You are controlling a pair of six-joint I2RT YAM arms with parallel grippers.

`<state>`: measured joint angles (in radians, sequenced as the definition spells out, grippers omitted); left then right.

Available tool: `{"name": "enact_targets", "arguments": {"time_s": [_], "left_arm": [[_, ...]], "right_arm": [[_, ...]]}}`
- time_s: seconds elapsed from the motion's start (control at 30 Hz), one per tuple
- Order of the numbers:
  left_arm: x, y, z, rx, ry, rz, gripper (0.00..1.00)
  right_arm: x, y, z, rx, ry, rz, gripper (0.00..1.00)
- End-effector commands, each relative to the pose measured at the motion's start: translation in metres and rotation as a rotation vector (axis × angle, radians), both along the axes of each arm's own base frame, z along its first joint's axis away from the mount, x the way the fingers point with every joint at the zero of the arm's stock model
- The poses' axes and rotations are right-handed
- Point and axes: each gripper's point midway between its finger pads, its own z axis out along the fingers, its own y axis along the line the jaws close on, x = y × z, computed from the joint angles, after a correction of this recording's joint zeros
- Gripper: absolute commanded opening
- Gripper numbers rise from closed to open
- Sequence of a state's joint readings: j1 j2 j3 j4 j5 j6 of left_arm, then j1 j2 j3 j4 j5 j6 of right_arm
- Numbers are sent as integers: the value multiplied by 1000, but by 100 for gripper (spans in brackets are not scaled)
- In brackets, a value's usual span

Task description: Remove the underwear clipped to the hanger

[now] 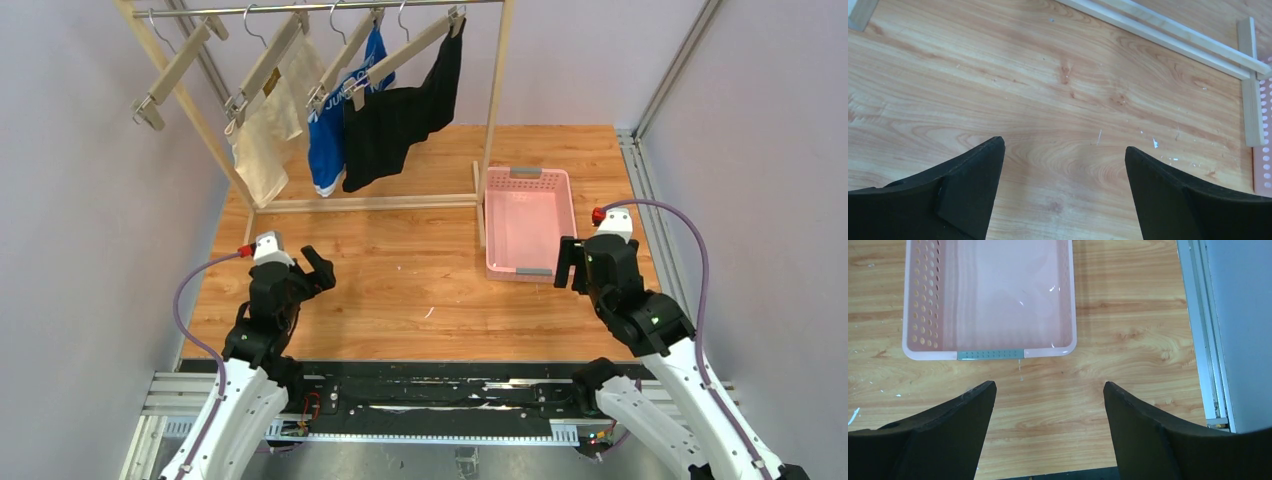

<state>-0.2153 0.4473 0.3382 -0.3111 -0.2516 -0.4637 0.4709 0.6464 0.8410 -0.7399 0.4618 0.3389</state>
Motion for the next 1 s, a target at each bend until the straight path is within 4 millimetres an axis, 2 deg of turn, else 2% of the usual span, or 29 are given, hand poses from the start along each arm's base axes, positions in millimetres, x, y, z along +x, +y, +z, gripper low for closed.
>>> {"name": "enact_targets", "arguments": {"time_s": [0.0, 0.27, 0.33, 0.47, 0.6, 0.77, 0.83, 0.97], "left_arm": [[-5, -5, -8, -14, 26, -20, 98], [2, -12, -9, 0, 37, -49, 98], [6, -17, -5, 14, 30, -71, 98], [17, -34, 13, 105, 15, -142, 98], [32, -66, 43, 193, -9, -237, 98], [44, -117, 67, 220, -15, -385, 98], [44, -135, 75, 251, -14, -449, 98], [36, -172, 110, 376, -86, -539, 98]], "right_arm": [[-6, 4, -11, 11, 31, 10, 81], [-10, 1, -2, 28, -15, 14, 81], [-10, 1, -1, 31, -20, 14, 81], [-7, 14, -1, 65, -23, 72, 81], [-2, 21, -2, 78, -23, 90, 81], [0, 24, 0, 81, -20, 103, 81], [0, 24, 3, 79, -30, 108, 81], [1, 22, 8, 70, -49, 108, 81]]}}
